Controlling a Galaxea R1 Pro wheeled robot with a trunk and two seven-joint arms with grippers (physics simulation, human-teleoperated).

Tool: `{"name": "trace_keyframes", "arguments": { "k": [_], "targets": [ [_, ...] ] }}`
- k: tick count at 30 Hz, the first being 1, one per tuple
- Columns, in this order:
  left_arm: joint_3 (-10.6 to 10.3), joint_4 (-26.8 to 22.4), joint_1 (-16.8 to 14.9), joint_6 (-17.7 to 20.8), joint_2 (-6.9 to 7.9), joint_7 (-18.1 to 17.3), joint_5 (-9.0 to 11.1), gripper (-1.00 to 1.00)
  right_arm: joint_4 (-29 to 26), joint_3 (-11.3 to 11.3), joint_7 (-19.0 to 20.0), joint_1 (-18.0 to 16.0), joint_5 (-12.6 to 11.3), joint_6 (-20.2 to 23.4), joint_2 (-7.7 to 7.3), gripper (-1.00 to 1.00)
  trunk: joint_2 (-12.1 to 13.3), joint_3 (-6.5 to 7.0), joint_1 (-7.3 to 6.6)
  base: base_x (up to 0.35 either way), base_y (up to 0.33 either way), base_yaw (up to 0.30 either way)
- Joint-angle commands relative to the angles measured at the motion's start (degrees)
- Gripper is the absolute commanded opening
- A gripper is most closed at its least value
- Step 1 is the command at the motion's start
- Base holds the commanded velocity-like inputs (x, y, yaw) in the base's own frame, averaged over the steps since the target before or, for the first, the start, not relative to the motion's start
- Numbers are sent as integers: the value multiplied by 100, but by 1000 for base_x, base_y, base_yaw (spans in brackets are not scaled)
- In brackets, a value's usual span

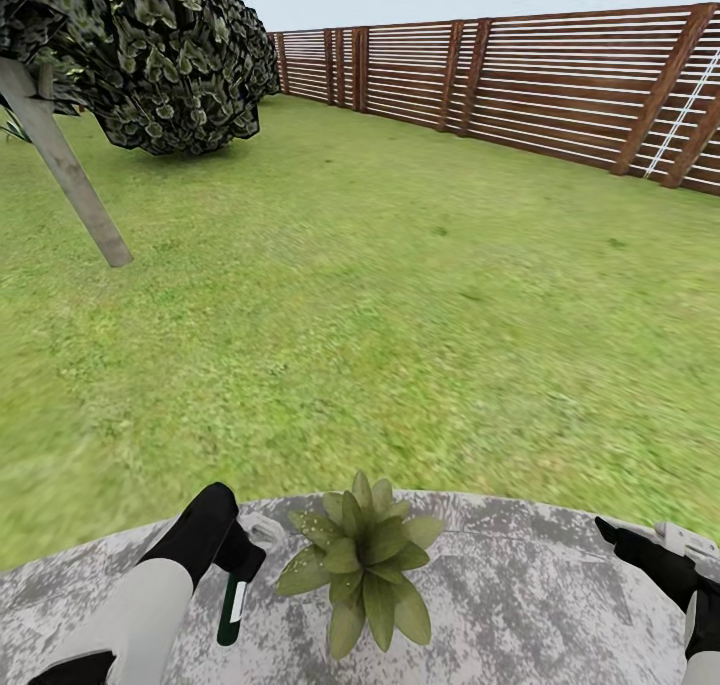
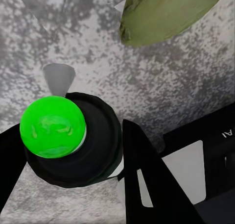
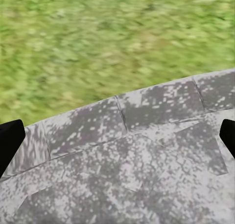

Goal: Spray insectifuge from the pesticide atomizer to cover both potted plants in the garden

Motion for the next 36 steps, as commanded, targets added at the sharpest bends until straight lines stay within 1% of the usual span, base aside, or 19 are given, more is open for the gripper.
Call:
{"name": "trace_keyframes", "arguments": {
  "k": [1,6,8,10,11,12,13,15,16,18,21,22,24,25,27,32,36],
  "targets": [
    [42,-4,-4,17,-9,-49,-61,-100,-9,-27,45,-8,27,25,3,100,-2,-5,-1,0,0,0],
    [30,19,1,-23,-17,-18,-61,-100,-9,-27,45,-8,27,25,1,100,-2,-5,-1,0,0,0],
    [31,21,10,-140,-18,6,-58,-100,-9,-27,45,-8,27,25,3,100,-2,-5,-1,0,0,0],
    [48,27,41,-609,-19,15,-14,-100,-9,-27,45,-8,27,25,3,100,-2,-5,-1,0,0,0],
    [59,28,48,-760,-19,15,10,-100,-9,-27,45,-8,27,25,4,100,-2,-5,-1,0,0,0],
    [77,36,59,-949,-19,16,82,-100,-9,-27,45,-8,27,25,5,100,-2,-5,-1,0,0,0],
    [84,66,62,-1024,-19,15,191,-100,-9,-27,45,-8,27,25,3,100,-2,-5,-1,0,0,0],
    [92,141,64,-1073,-14,15,357,-100,-9,-27,45,-8,27,25,3,100,-2,-5,-1,0,0,0],
    [95,217,66,-1090,-12,19,470,-100,-9,-27,45,-8,27,25,2,100,-2,-5,-1,0,0,0],
    [97,362,66,-1103,-4,16,589,-100,-9,-27,45,-8,27,25,3,100,-2,-5,-1,0,0,0],
    [97,507,66,-1101,-2,15,621,-100,-9,-27,45,-8,27,25,2,100,-2,-5,-1,0,0,0],
    [98,673,66,-1095,1,15,629,-100,-9,-27,49,-8,27,25,6,100,-2,-5,-1,0,0,0],
    [98,788,66,-1087,11,15,632,-100,-9,-27,47,-8,27,25,3,100,-2,-5,-1,0,0,0],
    [98,843,66,-1084,45,15,632,-100,-9,-27,47,-8,29,25,4,100,-2,-5,-1,0,0,0],
    [98,882,66,-1077,100,12,633,-100,-9,-27,48,-8,28,25,5,100,-2,-5,-1,0,0,0],
    [93,974,67,-1073,177,6,626,-100,-9,-27,47,-8,27,25,3,100,-2,-5,-1,0,0,0],
    [89,1088,68,-1083,198,14,618,-100,-9,-27,46,-8,27,25,3,100,-2,-5,-1,0,0,0]
  ]
}}
